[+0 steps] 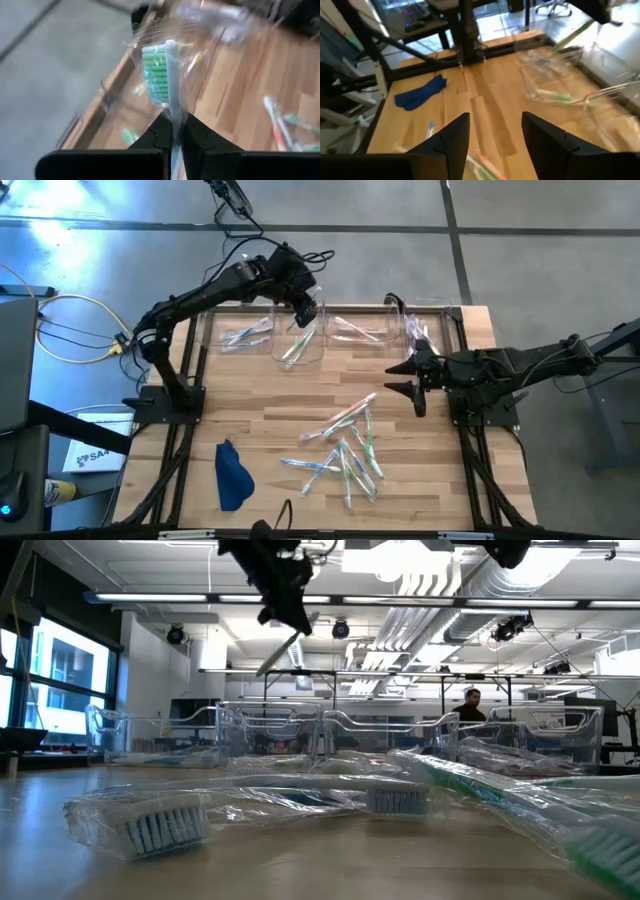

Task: Pick & Place Toothbrushes
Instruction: Put the green toothbrush into the middle left transparent bin

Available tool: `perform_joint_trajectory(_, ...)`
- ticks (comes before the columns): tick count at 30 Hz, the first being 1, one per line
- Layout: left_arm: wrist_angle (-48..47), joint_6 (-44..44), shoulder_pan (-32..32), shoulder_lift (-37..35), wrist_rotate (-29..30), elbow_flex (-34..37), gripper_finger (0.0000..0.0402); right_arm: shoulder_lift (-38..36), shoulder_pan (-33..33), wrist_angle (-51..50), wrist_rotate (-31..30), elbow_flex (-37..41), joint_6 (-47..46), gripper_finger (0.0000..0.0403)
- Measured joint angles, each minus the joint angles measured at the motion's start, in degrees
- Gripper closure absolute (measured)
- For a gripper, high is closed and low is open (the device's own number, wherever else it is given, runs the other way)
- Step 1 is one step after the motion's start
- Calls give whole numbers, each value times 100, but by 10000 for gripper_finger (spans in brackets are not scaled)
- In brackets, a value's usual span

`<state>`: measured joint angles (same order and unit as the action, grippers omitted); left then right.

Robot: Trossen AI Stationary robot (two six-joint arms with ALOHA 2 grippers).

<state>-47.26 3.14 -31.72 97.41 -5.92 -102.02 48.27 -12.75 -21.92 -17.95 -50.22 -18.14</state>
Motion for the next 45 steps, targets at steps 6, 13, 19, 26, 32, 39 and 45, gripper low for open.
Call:
perform_joint_trajectory(6,-249,-85,-159,337,-129,1,392,118,0,-70,279,0,-184,230)
perform_joint_trajectory(13,-345,-254,-251,724,-218,-5,392,293,-2,-64,355,-2,-326,230)
perform_joint_trajectory(19,-419,-477,-323,1115,-249,-4,392,365,-2,-101,358,-2,-329,230)
perform_joint_trajectory(26,-412,-816,-446,1525,-444,4,392,368,-1,-102,360,-2,-329,230)
perform_joint_trajectory(32,-286,-1156,-562,1819,-763,42,392,368,-2,-102,382,-2,-329,230)
perform_joint_trajectory(39,-382,-1460,-737,1813,-838,378,392,368,-2,-102,495,-2,-331,230)
perform_joint_trajectory(45,-230,-1545,-739,1795,-832,570,392,368,-2,-102,493,-2,-331,230)
